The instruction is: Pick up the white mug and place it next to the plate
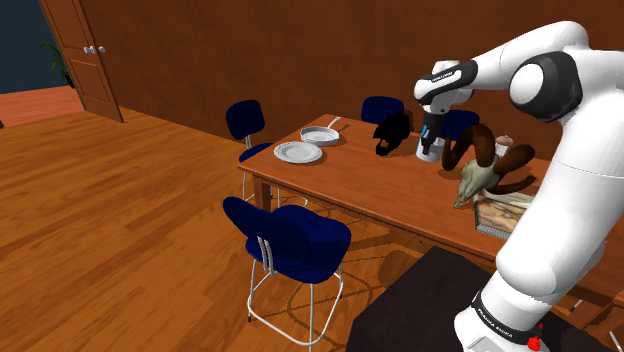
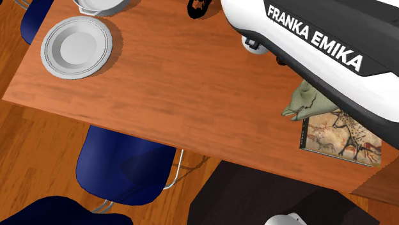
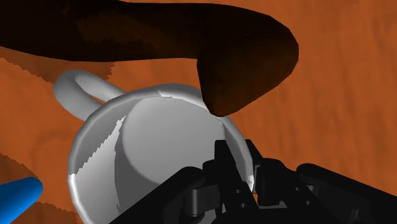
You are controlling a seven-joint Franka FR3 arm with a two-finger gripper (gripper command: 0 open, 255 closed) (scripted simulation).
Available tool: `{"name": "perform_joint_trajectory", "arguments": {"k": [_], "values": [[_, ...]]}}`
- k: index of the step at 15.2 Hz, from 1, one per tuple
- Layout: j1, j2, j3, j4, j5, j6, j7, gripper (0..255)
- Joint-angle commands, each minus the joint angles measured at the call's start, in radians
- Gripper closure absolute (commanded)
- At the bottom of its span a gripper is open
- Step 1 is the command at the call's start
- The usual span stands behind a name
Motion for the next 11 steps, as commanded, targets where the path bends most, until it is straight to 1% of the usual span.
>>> {"name": "perform_joint_trajectory", "arguments": {"k": [1,8,11], "values": [[0.001,-0.009,0.0,0.017,-0.004,-0.025,0.002,255],[0.003,-0.028,-0.001,0.085,-0.012,-0.111,0.003,255],[0.042,-0.032,0.029,0.085,-0.016,-0.118,0.072,255]]}}
